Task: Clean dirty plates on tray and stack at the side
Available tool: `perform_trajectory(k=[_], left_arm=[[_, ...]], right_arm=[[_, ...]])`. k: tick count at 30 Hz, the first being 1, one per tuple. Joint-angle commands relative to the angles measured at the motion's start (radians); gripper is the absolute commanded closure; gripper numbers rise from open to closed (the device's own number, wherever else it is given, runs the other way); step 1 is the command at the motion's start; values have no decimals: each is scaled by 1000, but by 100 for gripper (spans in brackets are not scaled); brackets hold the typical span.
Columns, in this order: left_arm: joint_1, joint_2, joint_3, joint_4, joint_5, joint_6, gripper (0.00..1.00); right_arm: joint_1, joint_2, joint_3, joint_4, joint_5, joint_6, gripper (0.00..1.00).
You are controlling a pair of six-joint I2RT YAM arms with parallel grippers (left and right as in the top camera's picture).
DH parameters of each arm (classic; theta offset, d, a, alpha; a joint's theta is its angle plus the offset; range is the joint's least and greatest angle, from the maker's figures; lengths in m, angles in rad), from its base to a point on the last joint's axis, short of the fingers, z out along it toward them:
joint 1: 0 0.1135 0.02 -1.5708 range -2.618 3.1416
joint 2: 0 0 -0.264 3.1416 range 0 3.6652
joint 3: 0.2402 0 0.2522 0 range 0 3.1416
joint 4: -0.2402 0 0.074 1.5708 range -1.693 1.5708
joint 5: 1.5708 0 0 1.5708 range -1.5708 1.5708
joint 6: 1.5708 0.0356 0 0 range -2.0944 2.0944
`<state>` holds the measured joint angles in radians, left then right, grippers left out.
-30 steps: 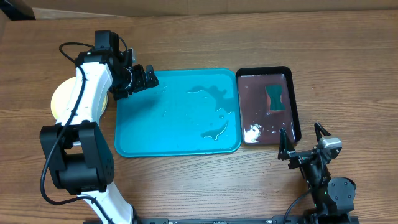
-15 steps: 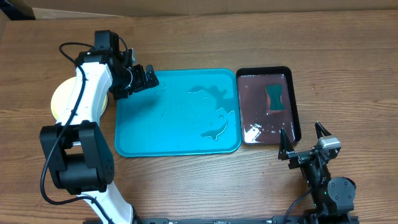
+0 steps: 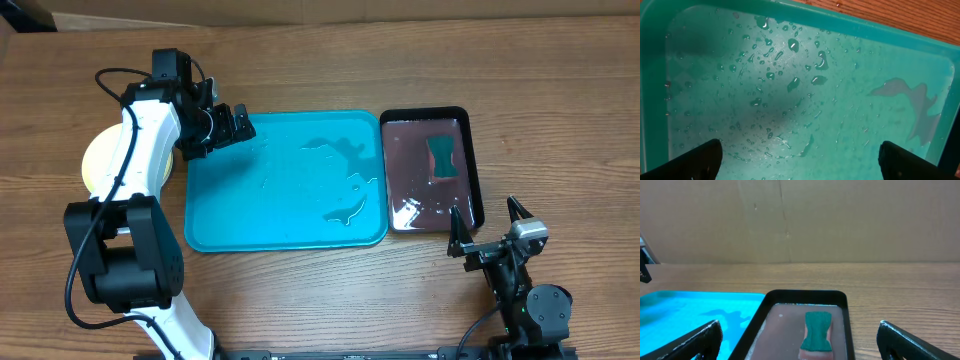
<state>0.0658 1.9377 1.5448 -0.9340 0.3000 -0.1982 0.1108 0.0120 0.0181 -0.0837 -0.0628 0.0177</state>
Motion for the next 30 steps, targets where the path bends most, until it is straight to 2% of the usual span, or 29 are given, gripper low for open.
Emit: perform_trajectory(k=[1, 9, 23, 30], left_arm=[[-1, -13, -6, 1, 4, 27, 0], [-27, -82, -13, -1, -4, 27, 0], [-79, -606, -27, 0, -4, 27, 0], [-79, -828, -146, -8, -32, 27, 0]], right_arm=[[-8, -9, -10, 3, 9, -7, 0], [-8, -9, -10, 3, 9, -7, 0], [-8, -9, -10, 3, 9, -7, 0], [-8, -9, -10, 3, 9, -7, 0]])
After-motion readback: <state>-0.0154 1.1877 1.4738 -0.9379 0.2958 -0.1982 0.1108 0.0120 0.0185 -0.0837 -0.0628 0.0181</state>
